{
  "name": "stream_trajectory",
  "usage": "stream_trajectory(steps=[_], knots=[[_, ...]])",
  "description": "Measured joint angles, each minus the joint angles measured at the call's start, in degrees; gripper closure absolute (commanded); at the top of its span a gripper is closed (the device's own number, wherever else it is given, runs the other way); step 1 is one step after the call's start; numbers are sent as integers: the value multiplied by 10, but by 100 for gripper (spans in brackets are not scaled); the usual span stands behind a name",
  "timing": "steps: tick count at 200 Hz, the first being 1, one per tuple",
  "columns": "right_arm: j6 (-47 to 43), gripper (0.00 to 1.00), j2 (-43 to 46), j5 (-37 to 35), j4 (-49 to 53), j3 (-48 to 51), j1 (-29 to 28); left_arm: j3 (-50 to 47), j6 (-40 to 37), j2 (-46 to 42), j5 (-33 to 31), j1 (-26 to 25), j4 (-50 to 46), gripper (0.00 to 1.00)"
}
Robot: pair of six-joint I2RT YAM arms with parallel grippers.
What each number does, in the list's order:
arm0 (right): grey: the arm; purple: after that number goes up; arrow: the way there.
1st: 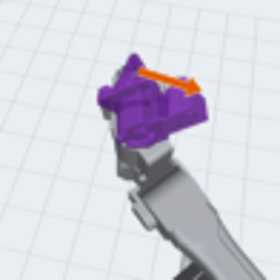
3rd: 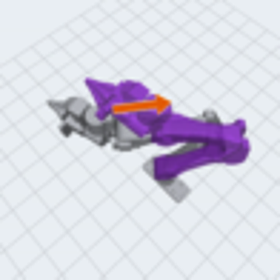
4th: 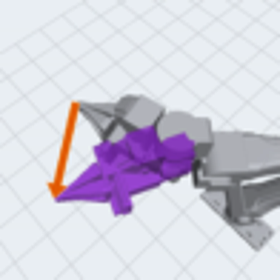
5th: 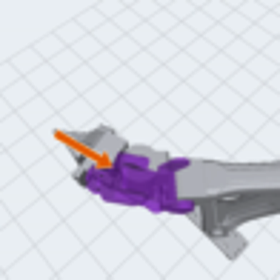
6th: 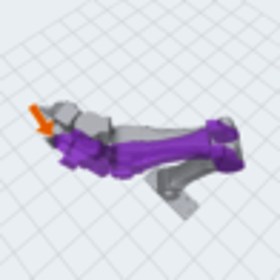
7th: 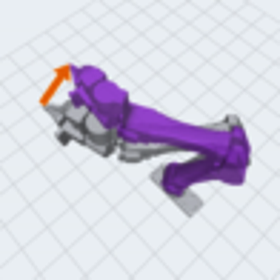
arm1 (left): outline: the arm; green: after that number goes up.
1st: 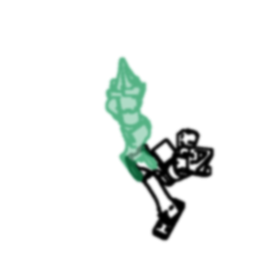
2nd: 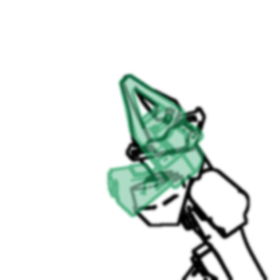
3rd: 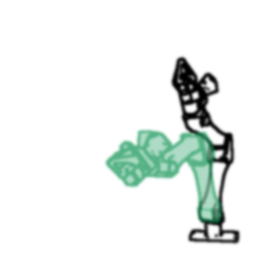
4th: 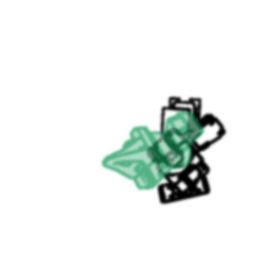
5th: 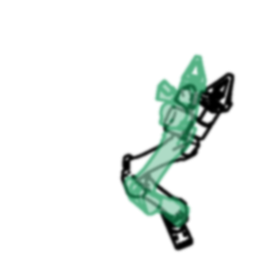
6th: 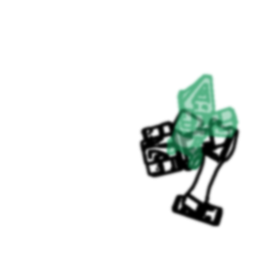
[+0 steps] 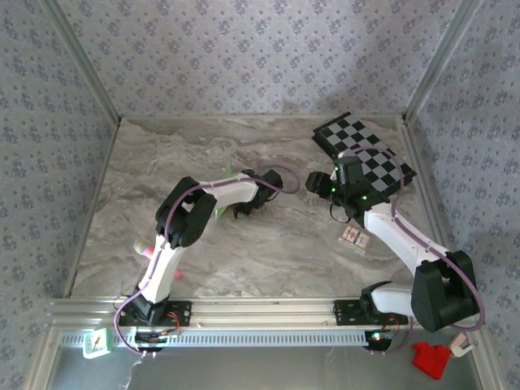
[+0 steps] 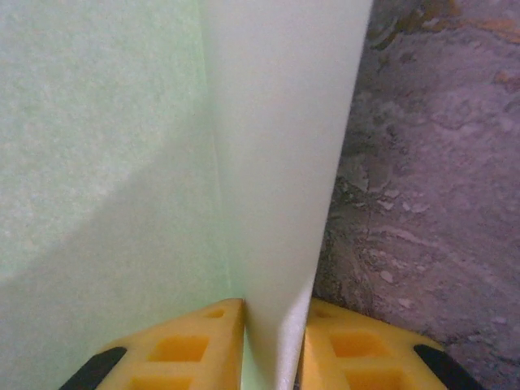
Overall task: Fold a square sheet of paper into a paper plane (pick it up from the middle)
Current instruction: Turn over the paper at the center of the table.
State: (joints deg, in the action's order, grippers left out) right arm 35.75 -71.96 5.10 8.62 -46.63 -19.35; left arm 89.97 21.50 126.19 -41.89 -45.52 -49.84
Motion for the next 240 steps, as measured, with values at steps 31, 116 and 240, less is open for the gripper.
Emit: stream_trajectory(steps=[31, 116, 240], knots=[[7, 44, 0, 0, 0, 0, 3, 4, 23, -7, 31, 0, -9, 68], [26, 42, 0, 0, -15, 18, 14, -111, 104, -154, 355, -22, 49, 57], [45, 42, -18, 13, -39, 18, 14, -212, 107, -296, 484, 78, 152, 66]])
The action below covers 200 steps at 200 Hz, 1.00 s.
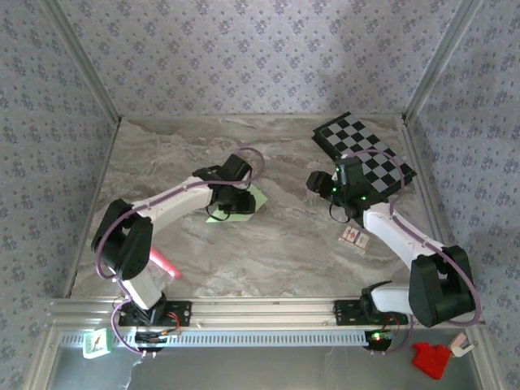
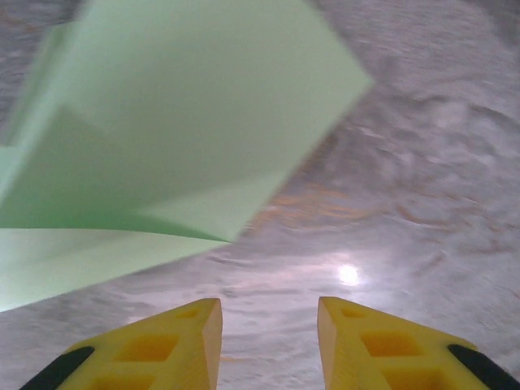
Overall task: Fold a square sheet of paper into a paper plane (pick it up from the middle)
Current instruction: Turn over the paper at the center of the table, then move the paper to the center of the table.
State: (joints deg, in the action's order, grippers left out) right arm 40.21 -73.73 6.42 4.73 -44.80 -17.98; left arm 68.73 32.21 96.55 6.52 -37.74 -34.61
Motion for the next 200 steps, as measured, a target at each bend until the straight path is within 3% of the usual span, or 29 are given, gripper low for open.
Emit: stream_trajectory(steps=[26, 73, 148, 200], knots=[[3, 42, -4, 3, -2, 0, 0, -19, -2, 4, -6, 38, 7, 66], [5, 42, -16, 9, -2, 0, -1, -24, -3, 40, -8, 80, 45, 57], [5, 42, -47, 26, -2, -11, -15, -17, 4, 82, -5, 84, 75, 54], [12, 51, -143, 67, -7, -69, -58, -17, 29, 104, 34, 86, 108, 62]])
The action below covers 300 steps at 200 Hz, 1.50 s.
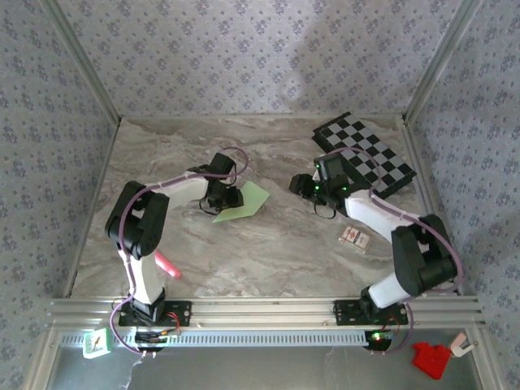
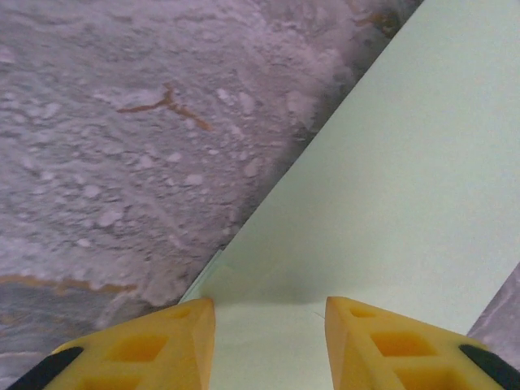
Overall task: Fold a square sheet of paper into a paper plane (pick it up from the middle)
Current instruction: Move the paper to the center of the table.
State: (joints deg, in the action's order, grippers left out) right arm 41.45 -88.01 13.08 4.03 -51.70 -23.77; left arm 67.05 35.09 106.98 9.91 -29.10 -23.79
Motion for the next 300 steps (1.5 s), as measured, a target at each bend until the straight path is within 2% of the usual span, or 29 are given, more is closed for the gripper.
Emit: stream_trajectory(steps=[34, 86, 143, 187, 225, 300], knots=[[6, 56, -86, 28, 3, -63, -38, -13, 21, 0, 26, 2, 29, 64], [14, 70, -220, 55, 17, -202, -98, -41, 42, -9, 49, 2, 68, 70], [23, 73, -330, 78, 36, -295, -115, -54, 51, -17, 63, 2, 76, 72], [21, 73, -346, 78, 63, -306, -115, -71, 60, -40, 78, 2, 73, 66], [6, 73, -336, 78, 64, -289, -115, -102, 87, -87, 117, 2, 86, 64], [-19, 73, -283, 78, 85, -224, -111, -140, 160, -97, 173, -23, 138, 75]])
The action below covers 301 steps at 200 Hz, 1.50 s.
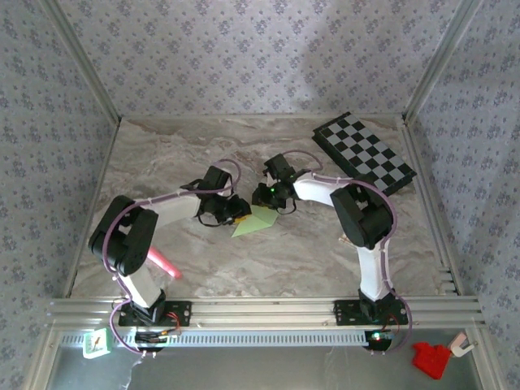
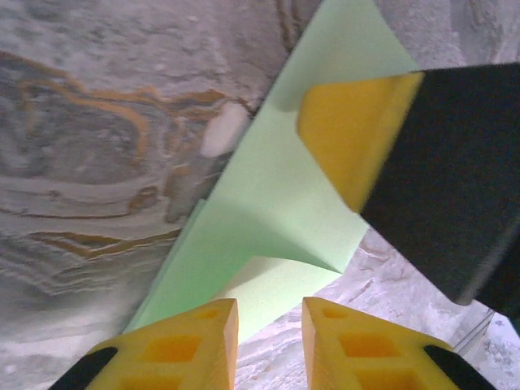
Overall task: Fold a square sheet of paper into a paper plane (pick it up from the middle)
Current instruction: Move the paper to the center of the table, then fold the wing for the fifth time at the center of the table.
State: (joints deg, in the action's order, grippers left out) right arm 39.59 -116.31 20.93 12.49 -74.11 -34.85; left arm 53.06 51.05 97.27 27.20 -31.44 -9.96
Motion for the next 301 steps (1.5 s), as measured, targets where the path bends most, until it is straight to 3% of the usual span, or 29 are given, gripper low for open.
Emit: stream_trajectory(steps=[113, 156, 219, 301], knots=[[1, 72, 2, 15, -3, 3, 7, 0, 12, 28, -28, -6, -11, 85], [27, 60, 48, 25, -30, 48, 18, 0, 21, 39, -33, -5, -16, 86], [158, 54, 205, 12, -111, 223, 50, -15, 60, 39, -22, -5, 12, 86], [303, 54, 244, -17, -131, 306, 5, -30, 108, 39, -6, -5, 45, 85]])
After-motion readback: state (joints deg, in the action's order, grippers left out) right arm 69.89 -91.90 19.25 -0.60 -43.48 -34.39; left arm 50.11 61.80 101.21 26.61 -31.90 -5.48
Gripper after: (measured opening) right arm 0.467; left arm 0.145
